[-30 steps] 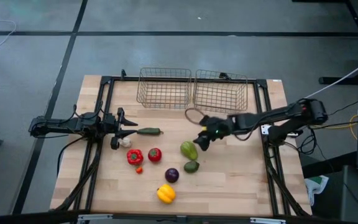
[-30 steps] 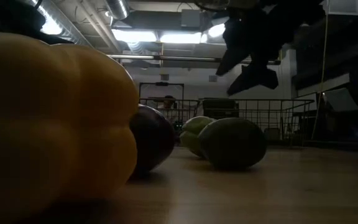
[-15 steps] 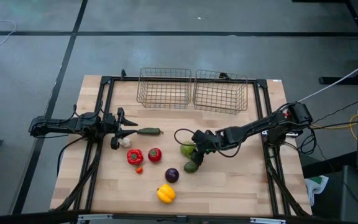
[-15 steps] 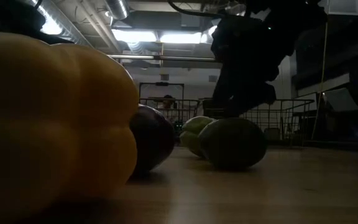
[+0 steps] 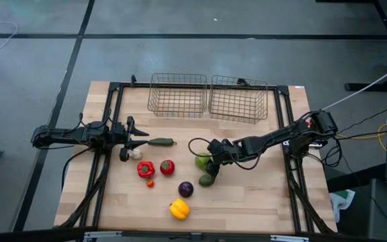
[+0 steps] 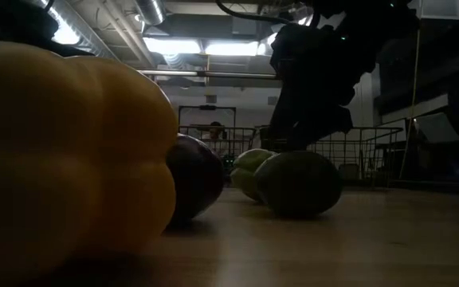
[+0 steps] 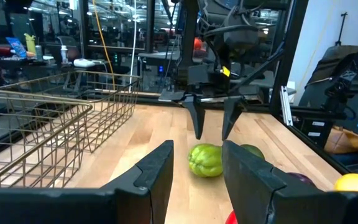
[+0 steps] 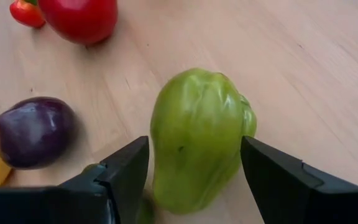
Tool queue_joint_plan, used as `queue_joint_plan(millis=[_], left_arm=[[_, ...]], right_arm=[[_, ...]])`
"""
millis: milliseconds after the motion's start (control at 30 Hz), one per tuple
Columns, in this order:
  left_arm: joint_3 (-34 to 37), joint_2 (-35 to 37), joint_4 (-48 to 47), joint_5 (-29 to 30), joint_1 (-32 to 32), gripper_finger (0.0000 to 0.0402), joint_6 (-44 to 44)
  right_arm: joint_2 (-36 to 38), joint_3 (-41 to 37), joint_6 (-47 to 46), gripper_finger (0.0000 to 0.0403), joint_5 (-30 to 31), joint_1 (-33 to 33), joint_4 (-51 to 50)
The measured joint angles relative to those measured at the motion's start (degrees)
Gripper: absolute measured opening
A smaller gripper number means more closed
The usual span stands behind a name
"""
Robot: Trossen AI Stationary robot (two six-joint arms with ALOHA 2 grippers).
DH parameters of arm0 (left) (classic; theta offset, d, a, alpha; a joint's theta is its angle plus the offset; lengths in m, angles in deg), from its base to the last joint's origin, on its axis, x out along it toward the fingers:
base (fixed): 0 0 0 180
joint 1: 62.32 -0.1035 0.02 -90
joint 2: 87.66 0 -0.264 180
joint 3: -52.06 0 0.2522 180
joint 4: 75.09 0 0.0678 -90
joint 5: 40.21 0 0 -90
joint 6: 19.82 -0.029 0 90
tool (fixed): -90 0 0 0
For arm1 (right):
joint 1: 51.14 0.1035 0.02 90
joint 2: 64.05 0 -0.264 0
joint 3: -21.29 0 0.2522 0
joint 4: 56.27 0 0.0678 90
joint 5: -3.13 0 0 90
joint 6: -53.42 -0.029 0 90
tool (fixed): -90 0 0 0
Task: Sort produce into baskets
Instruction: Put the green chayote into the right gold wire basket
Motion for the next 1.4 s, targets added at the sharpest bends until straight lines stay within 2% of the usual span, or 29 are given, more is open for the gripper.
queue_joint_plan(millis=[733,867,1000,1267,1400], left_arm=[[-0.01,0.0,0.0,-0.01,0.0,0.0134,0.0],[0.02,0.0,0.0,-0.01,0.0,0.0134,0.0],[0.0,0.0,0.0,-0.02,0.0,0.0134,0.0],[0.01,0.01,0.0,-0.01,0.0,0.0134,-0.01],[-0.01,0.0,0.0,-0.02,0.02,0.0134,0.0]], right_arm=[[0.0,-0.02,-1.26,0.0255,-0.5,0.0,-0.18],[0.02,-0.04,0.63,0.0257,-3.36,-0.02,-1.01],[0.02,-0.04,1.08,0.0278,-3.61,0.0,-1.8],[0.02,-0.04,1.23,0.0348,-3.23,0.0,-2.59],[-1.39,-0.04,0.64,0.0366,-3.0,0.04,-2.71]])
